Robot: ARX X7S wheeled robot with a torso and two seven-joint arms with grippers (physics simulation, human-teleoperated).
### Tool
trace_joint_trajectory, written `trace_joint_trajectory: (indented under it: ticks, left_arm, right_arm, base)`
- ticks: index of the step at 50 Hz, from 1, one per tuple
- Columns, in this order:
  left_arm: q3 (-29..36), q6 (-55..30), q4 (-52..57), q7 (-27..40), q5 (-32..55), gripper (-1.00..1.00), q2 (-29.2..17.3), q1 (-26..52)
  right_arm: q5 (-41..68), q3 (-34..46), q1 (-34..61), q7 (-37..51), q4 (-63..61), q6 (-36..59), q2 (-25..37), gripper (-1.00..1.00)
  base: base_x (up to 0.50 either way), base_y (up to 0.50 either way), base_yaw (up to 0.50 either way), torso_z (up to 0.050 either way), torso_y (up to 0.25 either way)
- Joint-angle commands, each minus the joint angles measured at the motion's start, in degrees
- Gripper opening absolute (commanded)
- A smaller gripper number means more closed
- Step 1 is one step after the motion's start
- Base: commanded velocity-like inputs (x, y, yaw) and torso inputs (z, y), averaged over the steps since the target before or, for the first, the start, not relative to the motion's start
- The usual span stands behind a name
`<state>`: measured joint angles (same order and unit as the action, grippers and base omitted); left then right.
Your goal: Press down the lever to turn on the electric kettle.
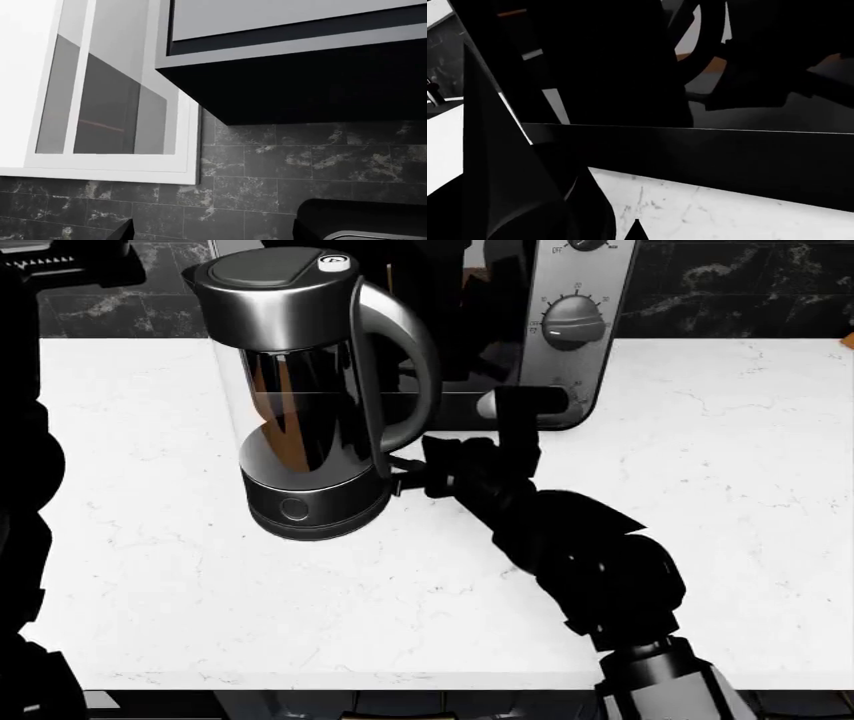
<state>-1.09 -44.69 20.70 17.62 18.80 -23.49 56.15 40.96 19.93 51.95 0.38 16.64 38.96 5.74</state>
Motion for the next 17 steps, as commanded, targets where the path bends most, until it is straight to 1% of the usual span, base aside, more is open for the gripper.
trace_joint_trajectory:
  ticks: [1, 17]
  left_arm:
    - [-0.02, 0.19, -0.03, 0.2, 0.04, 1.0, -0.07, -0.24]
    - [0.26, 0.62, -0.44, 0.26, 0.08, 1.0, -0.09, 0.0]
  right_arm:
    - [0.05, 1.58, 0.47, -0.83, 3.04, -0.31, -0.66, -1.0]
    - [1.52, 2.47, 0.28, -0.35, 3.49, 1.02, -0.34, -1.0]
  base:
    - [0.0, 0.0, 0.0, 0.0, 0.0]
    - [0.0, 0.0, 0.0, 0.0, 0.0]
